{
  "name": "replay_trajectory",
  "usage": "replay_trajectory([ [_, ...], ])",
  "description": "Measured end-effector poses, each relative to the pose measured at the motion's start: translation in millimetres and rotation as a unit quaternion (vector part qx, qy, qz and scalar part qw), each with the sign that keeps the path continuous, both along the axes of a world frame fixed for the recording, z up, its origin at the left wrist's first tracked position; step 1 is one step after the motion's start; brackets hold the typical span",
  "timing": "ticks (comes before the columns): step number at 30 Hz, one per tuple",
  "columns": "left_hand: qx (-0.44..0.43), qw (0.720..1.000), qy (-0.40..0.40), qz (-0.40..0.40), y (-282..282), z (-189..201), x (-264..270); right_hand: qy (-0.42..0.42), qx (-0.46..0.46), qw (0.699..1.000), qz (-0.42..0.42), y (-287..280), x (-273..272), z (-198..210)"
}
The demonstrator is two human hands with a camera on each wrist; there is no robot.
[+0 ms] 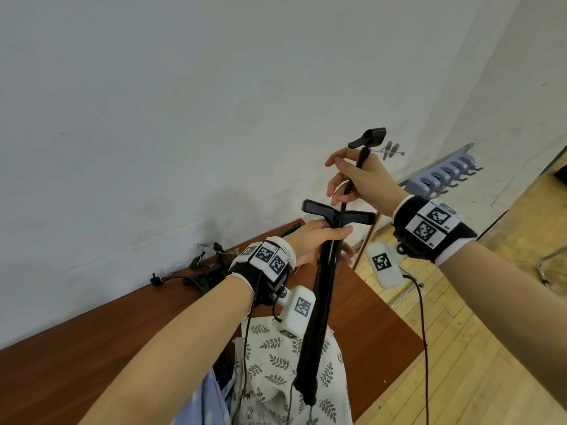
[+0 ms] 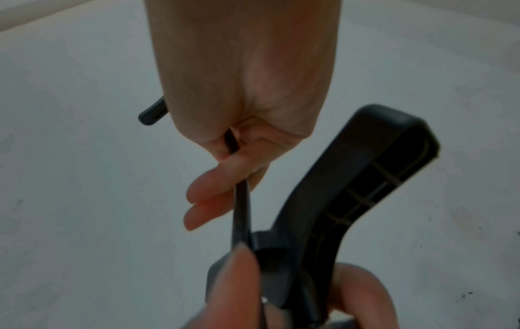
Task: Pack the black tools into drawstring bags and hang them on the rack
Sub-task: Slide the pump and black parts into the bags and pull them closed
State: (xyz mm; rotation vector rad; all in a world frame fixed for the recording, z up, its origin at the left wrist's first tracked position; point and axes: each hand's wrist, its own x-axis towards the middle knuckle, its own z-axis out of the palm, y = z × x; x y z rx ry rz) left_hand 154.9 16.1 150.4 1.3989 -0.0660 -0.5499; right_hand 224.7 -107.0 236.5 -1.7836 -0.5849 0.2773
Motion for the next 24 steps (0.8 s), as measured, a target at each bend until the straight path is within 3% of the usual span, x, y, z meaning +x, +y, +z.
replay_trajectory([
  [11,-0.026,0.996,-0.03,0.083,1.6,-10.9,3.6,0.068,0.058,0.996,0.007,-3.2,9.7,-10.4],
  [13,-0.033,0.994,-0.031,0.102,4.2,-11.1,5.9,0.07,0.017,0.997,0.04,-6.2,10.8,-13.1],
  [18,-0.041,0.99,-0.035,0.127,8.7,-15.0,9.2,-0.049,-0.173,0.98,0.082,-9.0,9.1,-19.3],
  [24,-0.093,0.987,-0.03,0.13,9.9,-12.9,8.9,-0.084,-0.19,0.973,0.097,-3.5,6.8,-24.4],
])
